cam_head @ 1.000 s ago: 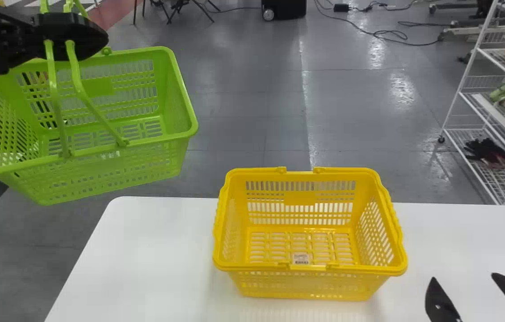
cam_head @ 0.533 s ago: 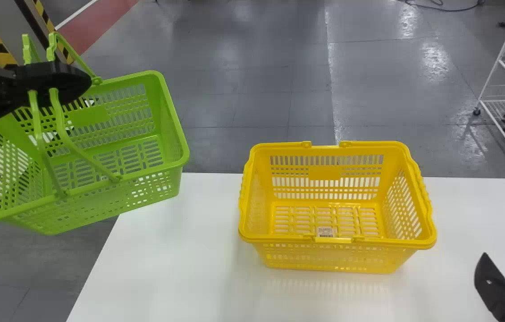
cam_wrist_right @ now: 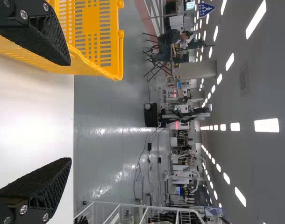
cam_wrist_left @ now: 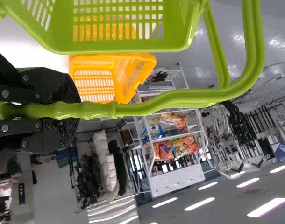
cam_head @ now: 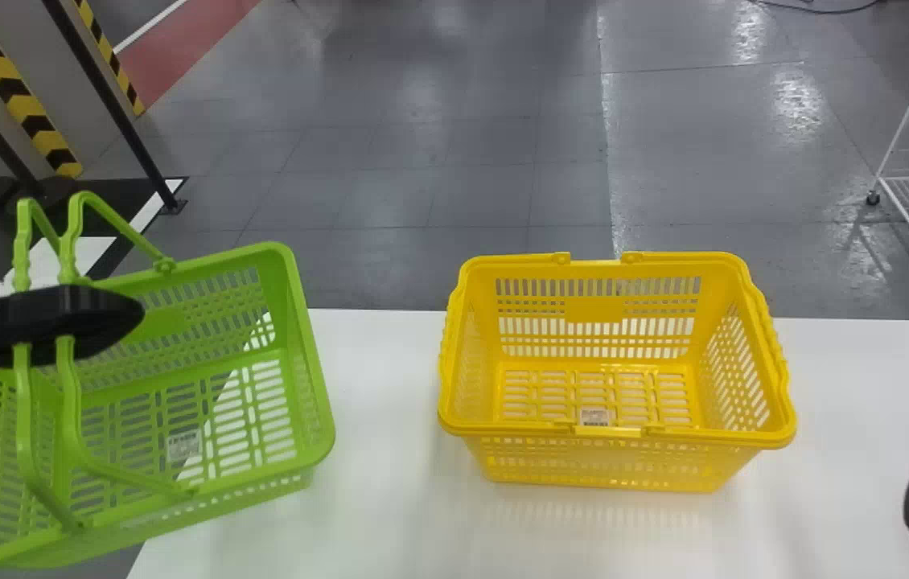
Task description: Grasp handle with right gripper to insert into left gripper then lift and swing left to center
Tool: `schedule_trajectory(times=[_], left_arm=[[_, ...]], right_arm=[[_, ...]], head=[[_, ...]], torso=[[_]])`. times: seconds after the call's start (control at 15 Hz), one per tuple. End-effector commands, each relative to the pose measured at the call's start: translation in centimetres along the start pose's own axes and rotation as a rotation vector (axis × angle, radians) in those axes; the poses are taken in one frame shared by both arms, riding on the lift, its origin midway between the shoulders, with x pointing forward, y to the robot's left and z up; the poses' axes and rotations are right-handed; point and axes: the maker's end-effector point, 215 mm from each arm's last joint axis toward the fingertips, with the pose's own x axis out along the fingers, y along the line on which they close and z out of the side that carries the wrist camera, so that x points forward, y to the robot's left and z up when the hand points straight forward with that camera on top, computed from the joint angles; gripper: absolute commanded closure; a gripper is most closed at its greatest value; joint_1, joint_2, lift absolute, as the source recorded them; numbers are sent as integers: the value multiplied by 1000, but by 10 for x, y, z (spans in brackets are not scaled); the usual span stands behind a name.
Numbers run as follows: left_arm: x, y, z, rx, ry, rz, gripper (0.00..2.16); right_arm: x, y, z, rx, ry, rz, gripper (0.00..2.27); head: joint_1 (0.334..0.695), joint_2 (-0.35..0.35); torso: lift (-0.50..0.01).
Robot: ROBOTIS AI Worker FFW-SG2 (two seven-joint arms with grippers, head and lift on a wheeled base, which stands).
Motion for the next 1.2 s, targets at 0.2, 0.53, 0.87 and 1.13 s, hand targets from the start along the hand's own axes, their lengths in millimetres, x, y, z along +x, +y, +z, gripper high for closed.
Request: schedule_trajectory(times=[0.2, 0.53, 0.87, 1.13], left_arm=[[7, -16, -90, 5, 88, -30, 2067], [30, -41, -167, 40, 221, -46, 2067], [55, -69, -222, 83, 333, -100, 2067], [77, -84, -261, 94, 393, -152, 2067]], right_arm=[[-2, -9, 2, -2, -3, -10, 66], [-2, -15, 5, -5, -8, -13, 70], [-3, -14, 7, -5, -12, -10, 70], [-4, -9, 9, -5, -15, 4, 73]], head=[[695, 147], [695, 42], [695, -86], [695, -179]], torso=[[-93], [-93], [-93], [-93]])
